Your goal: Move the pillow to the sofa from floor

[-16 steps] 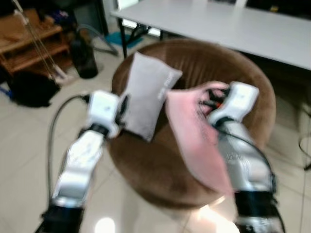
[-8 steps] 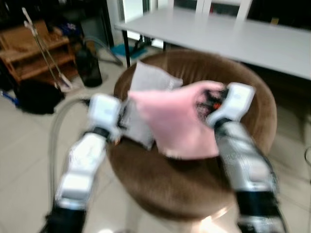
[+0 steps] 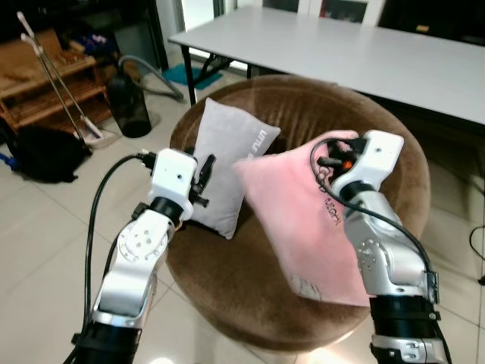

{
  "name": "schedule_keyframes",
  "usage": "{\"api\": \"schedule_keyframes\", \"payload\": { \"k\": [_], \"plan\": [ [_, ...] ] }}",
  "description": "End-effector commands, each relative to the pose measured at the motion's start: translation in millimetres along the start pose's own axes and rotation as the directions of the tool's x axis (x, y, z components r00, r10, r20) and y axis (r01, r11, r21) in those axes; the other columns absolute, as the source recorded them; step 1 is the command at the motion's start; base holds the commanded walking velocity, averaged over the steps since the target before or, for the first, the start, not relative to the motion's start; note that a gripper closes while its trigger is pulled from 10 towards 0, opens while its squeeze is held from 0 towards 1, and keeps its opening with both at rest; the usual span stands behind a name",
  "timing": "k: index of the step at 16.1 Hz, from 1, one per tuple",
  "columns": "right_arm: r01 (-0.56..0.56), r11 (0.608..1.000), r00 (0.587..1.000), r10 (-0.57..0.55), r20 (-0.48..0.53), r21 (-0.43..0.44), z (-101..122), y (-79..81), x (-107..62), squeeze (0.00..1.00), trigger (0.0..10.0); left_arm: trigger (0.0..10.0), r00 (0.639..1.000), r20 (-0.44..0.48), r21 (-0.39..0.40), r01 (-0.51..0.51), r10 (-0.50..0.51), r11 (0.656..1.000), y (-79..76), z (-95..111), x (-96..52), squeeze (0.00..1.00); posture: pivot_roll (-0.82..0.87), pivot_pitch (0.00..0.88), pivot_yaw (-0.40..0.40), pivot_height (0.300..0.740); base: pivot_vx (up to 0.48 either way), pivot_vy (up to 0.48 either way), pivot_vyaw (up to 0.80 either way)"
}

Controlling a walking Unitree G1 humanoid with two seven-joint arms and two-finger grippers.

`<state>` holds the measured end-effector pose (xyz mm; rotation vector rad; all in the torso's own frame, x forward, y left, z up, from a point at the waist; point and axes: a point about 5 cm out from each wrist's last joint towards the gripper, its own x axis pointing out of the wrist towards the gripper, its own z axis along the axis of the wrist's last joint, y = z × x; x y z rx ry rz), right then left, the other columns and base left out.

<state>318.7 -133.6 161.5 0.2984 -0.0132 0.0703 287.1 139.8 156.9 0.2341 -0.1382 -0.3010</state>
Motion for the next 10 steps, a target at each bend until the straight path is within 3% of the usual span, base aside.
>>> {"api": "schedule_keyframes", "payload": {
  "k": [1, 6, 10],
  "plan": [
    [-0.026, 1.000, 0.999, 0.026, 0.018, -0.011, 6, 11.4, 1.9, 0.00, 10.0, 10.0, 1.000, -0.019, 0.008, -0.012, 0.012, 1.000, 4.1, -2, -4.3, 0.00, 0.00, 0.010, 0.012, 0.740, 0.000, 0.000, 0.00],
    [0.048, 0.998, 0.993, -0.053, -0.106, -0.043, -17, 9.6, 7.6, 0.00, 10.0, 10.0, 0.995, -0.054, -0.006, 0.078, -0.078, 0.997, -4.6, -5, -21.3, 0.00, 0.00, 0.083, 0.008, 0.740, 0.000, 0.000, 0.00],
    [0.076, 0.995, 0.975, -0.088, -0.206, -0.069, -38, 19.0, 29.5, 0.00, 10.0, 10.0, 0.983, -0.116, -0.011, 0.145, -0.145, 0.989, -9.0, -8, -47.7, 0.00, 0.04, 0.173, -0.013, 0.740, 0.000, 0.000, 0.00]
  ]
}}
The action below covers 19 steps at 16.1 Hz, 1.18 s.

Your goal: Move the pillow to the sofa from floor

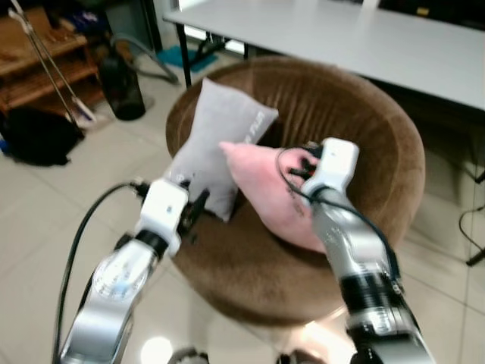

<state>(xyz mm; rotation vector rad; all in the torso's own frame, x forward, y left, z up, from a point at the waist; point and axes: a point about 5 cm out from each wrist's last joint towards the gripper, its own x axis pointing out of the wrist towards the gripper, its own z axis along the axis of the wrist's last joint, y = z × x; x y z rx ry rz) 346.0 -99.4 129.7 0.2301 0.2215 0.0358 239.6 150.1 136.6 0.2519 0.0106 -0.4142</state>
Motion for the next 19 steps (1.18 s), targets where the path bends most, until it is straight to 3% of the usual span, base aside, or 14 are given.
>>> {"api": "schedule_keyframes", "payload": {
  "k": [1, 3, 5, 8, 13, 15, 17, 19],
  "plan": [
    [0.016, 1.000, 1.000, -0.016, 0.013, 0.000, 3, -1.0, 3.0, 0.00, 10.0, 10.0, 1.000, 0.013, 0.009, 0.019, -0.019, 1.000, -0.7, 7, -2.3, 0.00, 0.05, 0.181, -0.014, 0.740, 0.000, 0.000, 0.00],
    [-0.004, 1.000, 1.000, 0.005, 0.028, -0.028, 25, 14.5, 21.5, 0.00, 10.0, 10.0, 1.000, -0.002, -0.001, 0.009, -0.009, 1.000, 3.3, 9, -16.8, 0.00, 0.06, 0.218, -0.019, 0.740, 0.000, 0.000, 0.00],
    [-0.034, 0.999, 0.997, 0.035, 0.063, -0.015, 42, 22.6, 24.2, 0.00, 10.0, 10.0, 1.000, 0.002, -0.004, 0.010, -0.010, 1.000, 2.7, 12, -19.9, 0.00, 0.06, 0.229, -0.019, 0.740, 0.000, 0.000, 0.00],
    [-0.239, 0.970, 0.958, 0.229, 0.173, 0.037, 95, 47.3, 8.8, 0.00, 10.0, 10.0, 1.000, 0.012, -0.019, 0.019, -0.019, 1.000, 0.9, 17, -22.2, 0.00, 0.05, 0.232, -0.018, 0.740, 0.000, 0.000, 0.00],
    [-0.370, 0.928, 0.911, 0.354, 0.210, 0.038, 142, 54.9, -15.4, 0.00, 10.0, 10.0, 0.999, 0.028, -0.014, 0.036, -0.036, 0.999, 0.8, 20, -13.2, 0.00, 0.05, 0.197, -0.009, 0.740, 0.000, 0.000, 0.00],
    [-0.450, 0.893, 0.879, 0.440, 0.185, 0.016, 162, 64.7, -32.4, 0.00, 10.0, 10.0, 0.999, 0.033, -0.010, 0.042, -0.042, 0.999, 3.8, 21, -8.8, 0.00, 0.04, 0.185, -0.004, 0.740, 0.000, 0.000, 0.00],
    [-0.450, 0.893, 0.884, 0.445, 0.145, 0.008, 160, 66.6, -33.9, 0.00, 10.0, 10.0, 0.998, 0.034, -0.009, 0.049, -0.048, 0.999, 2.7, 21, -8.4, 0.00, 0.03, 0.186, -0.003, 0.740, 0.000, 0.000, 0.00],
    [-0.386, 0.922, 0.921, 0.385, 0.051, 0.016, 143, 64.5, -28.3, 0.00, 10.0, 10.0, 0.997, 0.034, -0.014, 0.076, -0.076, 0.997, -2.4, 22, -9.7, 0.00, 0.04, 0.194, -0.005, 0.740, 0.000, 0.000, 0.00]
  ]
}}
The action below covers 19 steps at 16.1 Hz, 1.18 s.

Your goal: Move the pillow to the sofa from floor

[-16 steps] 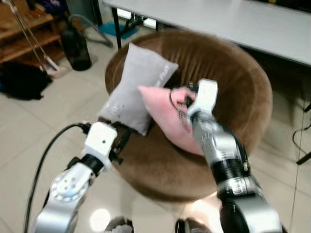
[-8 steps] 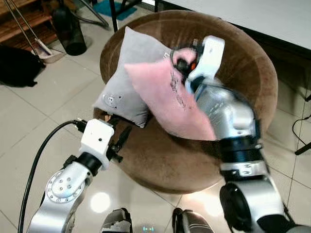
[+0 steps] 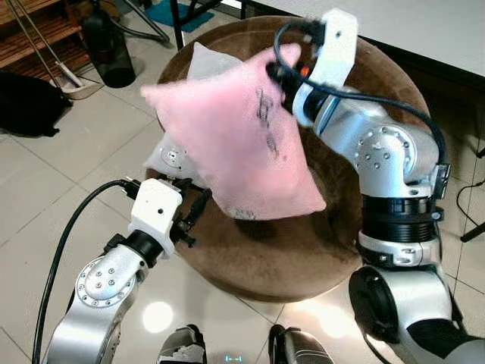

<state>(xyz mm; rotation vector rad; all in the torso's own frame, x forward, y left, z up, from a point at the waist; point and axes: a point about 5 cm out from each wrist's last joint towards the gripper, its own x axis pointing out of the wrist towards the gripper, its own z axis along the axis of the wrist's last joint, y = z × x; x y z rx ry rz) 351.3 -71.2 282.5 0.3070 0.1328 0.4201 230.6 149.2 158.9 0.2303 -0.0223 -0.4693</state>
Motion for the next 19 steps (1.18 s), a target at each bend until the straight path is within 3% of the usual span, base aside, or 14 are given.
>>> {"api": "schedule_keyframes", "payload": {
  "k": [1, 4, 7, 8, 9, 10, 11, 15, 19],
  "plan": [
    [0.043, 0.999, 0.999, -0.042, -0.034, 0.019, -8, -0.8, 2.7, 0.00, 10.0, 10.0, 0.999, -0.014, -0.007, 0.041, -0.041, 0.999, -5.7, -1, -1.7, 0.00, 0.04, 0.198, -0.005, 0.740, 0.000, 0.000, 0.00],
    [0.186, 0.979, 0.975, -0.172, -0.143, 0.084, -48, -17.0, 21.6, 0.00, 10.0, 10.0, 0.993, -0.016, -0.016, 0.116, -0.116, 0.993, -13.9, 1, -7.4, 0.00, 0.06, 0.217, -0.004, 0.740, 0.000, 0.000, 0.00],
    [0.300, 0.950, 0.946, -0.284, -0.155, 0.092, -64, -28.4, 37.6, 0.00, 10.0, 10.0, 0.994, -0.024, -0.009, 0.107, -0.107, 0.994, -11.6, 1, -9.3, 0.00, 0.07, 0.230, -0.001, 0.740, 0.000, 0.000, 0.00],
    [0.407, 0.906, 0.912, -0.396, -0.109, 0.116, -65, -40.0, 50.7, 0.00, 10.0, 10.0, 0.995, -0.026, 0.001, 0.094, -0.094, 0.996, -7.7, 3, -9.9, 0.00, 0.09, 0.239, -0.005, 0.740, 0.000, 0.000, 0.00],
    [0.458, 0.883, 0.889, -0.451, -0.080, 0.103, -62, -45.1, 52.2, 0.00, 10.0, 10.0, 0.996, -0.026, 0.004, 0.086, -0.086, 0.996, -6.1, 4, -10.9, 0.00, 0.10, 0.241, -0.009, 0.740, 0.000, 0.000, 0.00],
    [0.468, 0.878, 0.884, -0.463, -0.066, 0.103, -61, -47.1, 53.1, 0.24, 10.0, 10.0, 0.996, -0.027, 0.006, 0.081, -0.081, 0.997, -5.3, 4, -11.7, 0.00, 0.10, 0.240, -0.010, 0.740, 0.000, 0.000, 0.00],
    [0.475, 0.872, 0.880, -0.474, -0.039, 0.118, -58, -50.5, 55.1, 1.00, 10.0, 10.0, 0.997, -0.030, 0.011, 0.068, -0.068, 0.998, -3.3, 4, -13.7, 0.00, 0.10, 0.239, -0.013, 0.740, 0.000, 0.000, 0.00],
    [0.495, 0.860, 0.856, -0.507, 0.100, 0.124, -34, -57.5, 57.7, 1.00, 10.0, 10.0, 0.998, -0.025, 0.015, 0.050, -0.050, 0.999, -1.7, 6, -14.9, 0.00, 0.12, 0.234, -0.021, 0.740, 0.000, 0.000, 0.00],
    [0.482, 0.859, 0.814, -0.512, 0.275, 0.170, 11, -63.3, 53.2, 1.00, 10.0, 10.0, 1.000, 0.008, 0.032, 0.023, -0.023, 0.999, 3.6, 10, -9.5, 0.00, 0.13, 0.208, -0.025, 0.740, 0.000, 0.000, 0.00]
  ]
}}
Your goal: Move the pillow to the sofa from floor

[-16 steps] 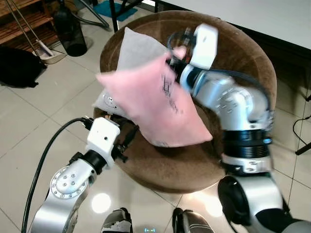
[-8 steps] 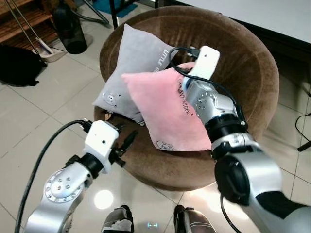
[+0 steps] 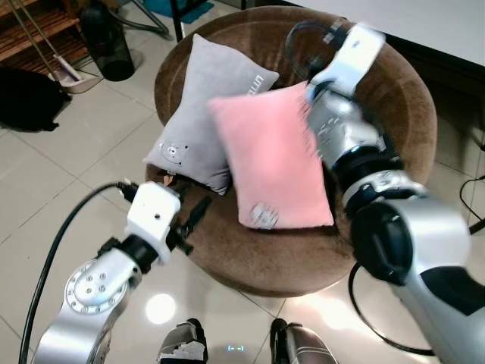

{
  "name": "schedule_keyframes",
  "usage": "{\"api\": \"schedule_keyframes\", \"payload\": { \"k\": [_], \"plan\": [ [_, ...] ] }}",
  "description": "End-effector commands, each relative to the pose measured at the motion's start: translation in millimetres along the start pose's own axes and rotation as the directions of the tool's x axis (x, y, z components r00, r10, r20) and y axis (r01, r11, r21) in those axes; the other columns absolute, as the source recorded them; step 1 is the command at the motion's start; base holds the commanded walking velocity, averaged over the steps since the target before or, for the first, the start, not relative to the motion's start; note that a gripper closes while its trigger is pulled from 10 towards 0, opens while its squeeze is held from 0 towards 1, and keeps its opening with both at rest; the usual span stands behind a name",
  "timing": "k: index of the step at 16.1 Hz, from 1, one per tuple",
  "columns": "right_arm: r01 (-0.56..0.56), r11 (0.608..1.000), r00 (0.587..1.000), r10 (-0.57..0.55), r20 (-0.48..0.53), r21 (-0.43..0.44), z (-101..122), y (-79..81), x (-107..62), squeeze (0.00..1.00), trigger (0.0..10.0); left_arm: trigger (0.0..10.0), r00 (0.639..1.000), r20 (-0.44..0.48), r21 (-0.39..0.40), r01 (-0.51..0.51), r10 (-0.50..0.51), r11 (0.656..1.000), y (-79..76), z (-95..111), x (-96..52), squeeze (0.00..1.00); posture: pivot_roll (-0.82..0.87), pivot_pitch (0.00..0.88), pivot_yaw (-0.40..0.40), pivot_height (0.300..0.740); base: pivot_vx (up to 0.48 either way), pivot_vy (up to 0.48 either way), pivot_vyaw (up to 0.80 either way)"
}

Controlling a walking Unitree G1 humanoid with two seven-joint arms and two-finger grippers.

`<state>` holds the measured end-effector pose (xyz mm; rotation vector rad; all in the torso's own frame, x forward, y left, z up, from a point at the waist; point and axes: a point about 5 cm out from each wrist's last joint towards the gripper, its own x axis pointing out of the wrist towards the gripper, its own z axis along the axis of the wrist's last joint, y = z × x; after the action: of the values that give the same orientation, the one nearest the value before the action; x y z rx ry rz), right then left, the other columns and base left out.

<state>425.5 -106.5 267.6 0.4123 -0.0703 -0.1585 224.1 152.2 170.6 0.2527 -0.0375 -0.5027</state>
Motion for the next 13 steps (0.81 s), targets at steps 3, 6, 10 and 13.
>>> {"api": "schedule_keyframes", "payload": {
  "k": [3, 6, 10, 13],
  "plan": [
    [-0.114, 0.983, 0.988, 0.128, 0.091, -0.142, 9, 3.4, 0.1, 0.00, 10.0, 10.0, 0.996, -0.006, 0.013, -0.092, 0.092, 0.996, 4.7, -7, 3.5, 0.00, 0.11, 0.165, -0.034, 0.740, 0.000, 0.000, 0.00],
    [-0.252, 0.934, 0.967, 0.255, -0.023, -0.252, -42, -27.8, -16.0, 0.00, 10.0, 10.0, 0.985, -0.043, -0.019, -0.169, 0.168, 0.985, 1.9, -23, 11.0, 0.00, 0.06, 0.113, -0.025, 0.740, 0.000, 0.000, 0.00],
    [-0.160, 0.917, 0.982, 0.109, -0.155, -0.365, -119, -111.6, -54.8, 0.00, 10.0, 10.0, 0.982, -0.042, -0.048, -0.185, 0.183, 0.981, -0.5, -32, 22.3, 0.00, -0.01, 0.073, 0.008, 0.740, 0.000, 0.000, -0.35],
    [-0.100, 0.866, 0.980, 0.002, -0.197, -0.490, -104, -142.2, -147.0, 0.00, 10.0, 10.0, 0.986, -0.096, -0.038, -0.139, 0.135, 0.990, -9.8, -44, 30.2, 0.00, -0.04, 0.064, 0.022, 0.740, 0.000, 0.000, -0.72]
  ]
}}
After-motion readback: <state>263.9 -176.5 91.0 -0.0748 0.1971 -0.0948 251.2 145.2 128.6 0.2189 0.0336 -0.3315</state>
